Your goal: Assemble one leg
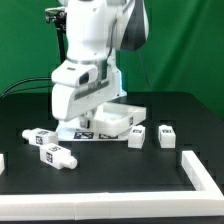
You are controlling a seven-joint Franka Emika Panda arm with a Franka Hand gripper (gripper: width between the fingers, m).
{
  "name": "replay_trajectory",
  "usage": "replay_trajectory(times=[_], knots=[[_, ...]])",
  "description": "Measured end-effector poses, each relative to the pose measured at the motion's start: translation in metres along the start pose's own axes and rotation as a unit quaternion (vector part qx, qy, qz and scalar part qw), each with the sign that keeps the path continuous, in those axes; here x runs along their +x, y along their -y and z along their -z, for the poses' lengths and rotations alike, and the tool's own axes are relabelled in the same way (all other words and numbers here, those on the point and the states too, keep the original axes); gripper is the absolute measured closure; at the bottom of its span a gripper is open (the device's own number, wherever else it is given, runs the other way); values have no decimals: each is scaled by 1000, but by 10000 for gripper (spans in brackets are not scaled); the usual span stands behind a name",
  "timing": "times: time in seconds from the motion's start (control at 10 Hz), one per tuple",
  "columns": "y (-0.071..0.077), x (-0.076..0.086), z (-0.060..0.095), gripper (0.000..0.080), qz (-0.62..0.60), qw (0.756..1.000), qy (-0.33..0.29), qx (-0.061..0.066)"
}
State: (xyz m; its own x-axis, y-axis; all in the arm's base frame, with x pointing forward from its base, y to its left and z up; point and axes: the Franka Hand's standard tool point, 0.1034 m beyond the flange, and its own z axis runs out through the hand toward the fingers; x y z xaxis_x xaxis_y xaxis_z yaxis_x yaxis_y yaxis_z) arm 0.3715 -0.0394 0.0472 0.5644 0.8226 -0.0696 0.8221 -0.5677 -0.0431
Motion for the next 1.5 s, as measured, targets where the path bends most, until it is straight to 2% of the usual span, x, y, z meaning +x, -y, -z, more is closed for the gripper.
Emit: replay_trajectory(times=[0.2, 0.3, 0.4, 0.5, 0.6, 0.7, 1.1, 1.3, 1.4, 1.5], knots=[[-9, 16, 55, 749, -62, 998, 9, 8], [-19, 28, 77, 749, -106, 994, 8, 2], [-27, 39, 83, 749, -155, 988, 8, -3], [-32, 45, 76, 749, -148, 989, 7, -9], [-33, 43, 66, 749, -125, 992, 4, -14], [-32, 43, 67, 749, -129, 992, 7, -10], [-33, 42, 65, 749, -133, 991, 10, -9], [-69, 43, 71, 749, -186, 982, 10, -19], [-84, 35, 62, 749, -229, 973, 10, -13], [-95, 22, 46, 749, -250, 968, 15, 0]])
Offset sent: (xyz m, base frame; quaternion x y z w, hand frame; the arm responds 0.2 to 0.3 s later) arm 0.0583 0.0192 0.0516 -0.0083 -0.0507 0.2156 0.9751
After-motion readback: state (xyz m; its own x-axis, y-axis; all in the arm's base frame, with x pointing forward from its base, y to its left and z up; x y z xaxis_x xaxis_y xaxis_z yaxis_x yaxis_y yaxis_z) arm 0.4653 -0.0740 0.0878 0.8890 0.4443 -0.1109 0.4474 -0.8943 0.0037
